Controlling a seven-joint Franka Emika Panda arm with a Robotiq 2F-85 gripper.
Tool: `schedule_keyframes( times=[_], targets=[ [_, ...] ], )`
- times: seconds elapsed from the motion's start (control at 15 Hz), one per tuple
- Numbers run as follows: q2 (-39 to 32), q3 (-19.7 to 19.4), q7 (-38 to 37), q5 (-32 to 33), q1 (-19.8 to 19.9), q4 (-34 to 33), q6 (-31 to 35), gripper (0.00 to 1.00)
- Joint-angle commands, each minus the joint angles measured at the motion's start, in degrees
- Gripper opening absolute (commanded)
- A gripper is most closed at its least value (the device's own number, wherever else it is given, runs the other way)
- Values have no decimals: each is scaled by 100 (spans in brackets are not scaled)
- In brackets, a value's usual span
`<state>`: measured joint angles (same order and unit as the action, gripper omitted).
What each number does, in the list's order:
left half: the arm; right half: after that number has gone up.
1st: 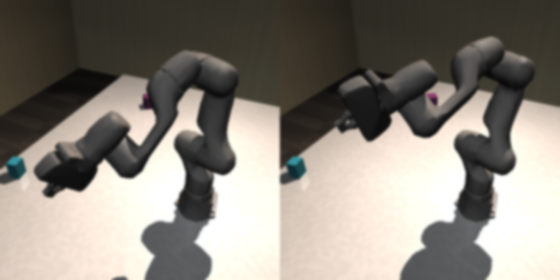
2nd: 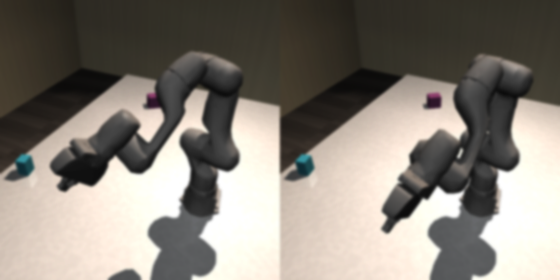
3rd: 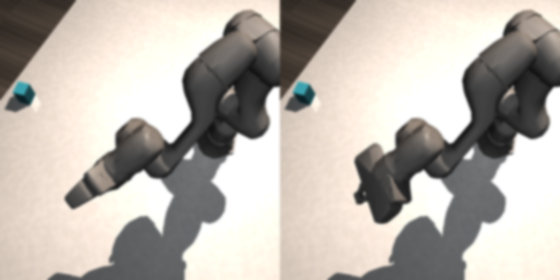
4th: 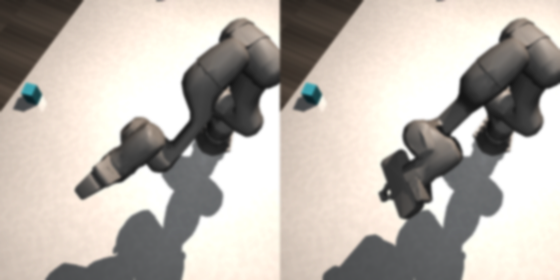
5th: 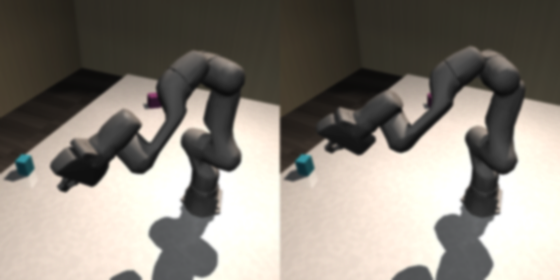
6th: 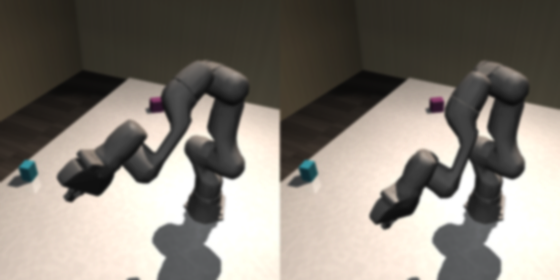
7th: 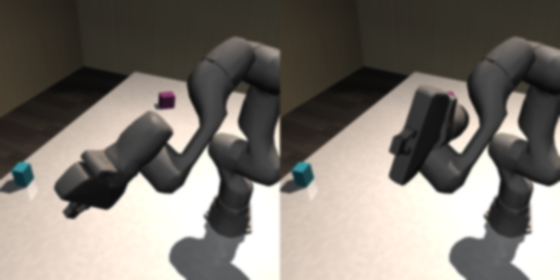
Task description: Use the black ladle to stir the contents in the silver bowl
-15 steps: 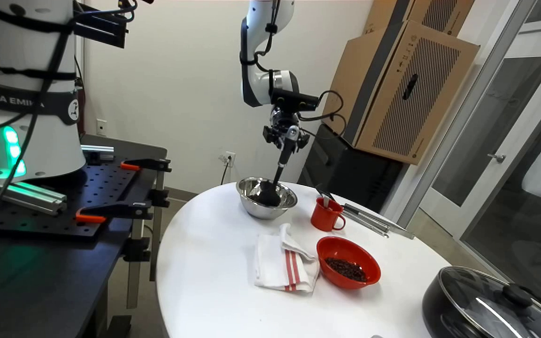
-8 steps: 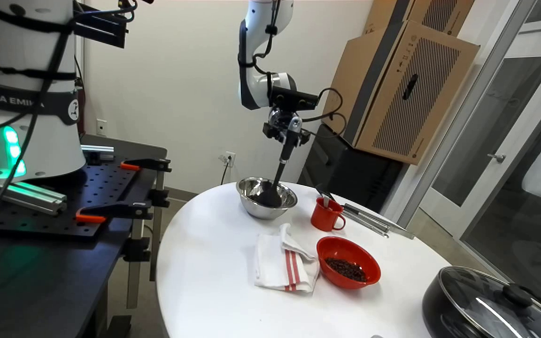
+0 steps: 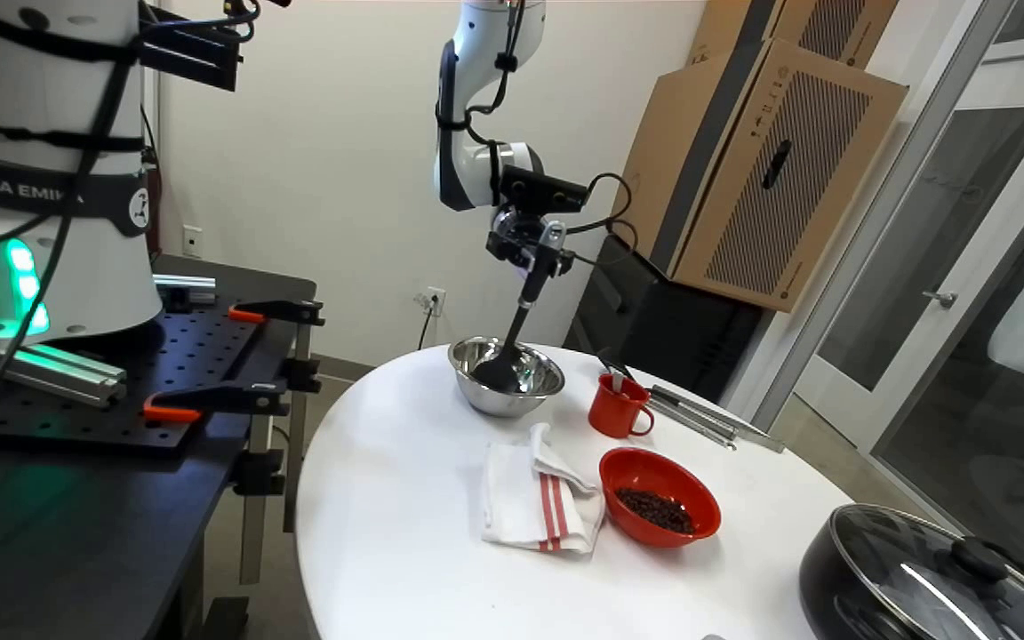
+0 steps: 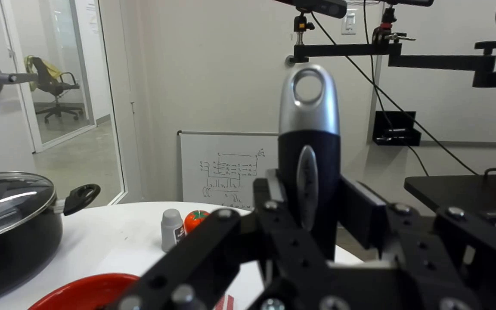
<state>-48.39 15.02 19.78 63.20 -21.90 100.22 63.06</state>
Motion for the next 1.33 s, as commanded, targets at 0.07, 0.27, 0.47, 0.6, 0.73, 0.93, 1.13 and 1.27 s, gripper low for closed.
schedule_keyframes(
  times=[0.07,0.27,0.47,0.6,0.73,0.93,1.13,1.27],
  targets=[
    [-104,155,80,135,-39,-41,-110,8],
    [-146,205,-65,48,-22,-130,-42,8],
    [-222,201,-169,8,-22,-260,-33,8],
    [-255,193,-191,-5,-10,-324,-17,8],
    [-286,186,-261,-51,16,-422,20,8],
    [-343,162,-328,-103,67,-600,94,8],
    [-417,151,-322,-138,110,-783,195,8],
    [-484,121,-300,-117,106,-888,234,8]
  ],
)
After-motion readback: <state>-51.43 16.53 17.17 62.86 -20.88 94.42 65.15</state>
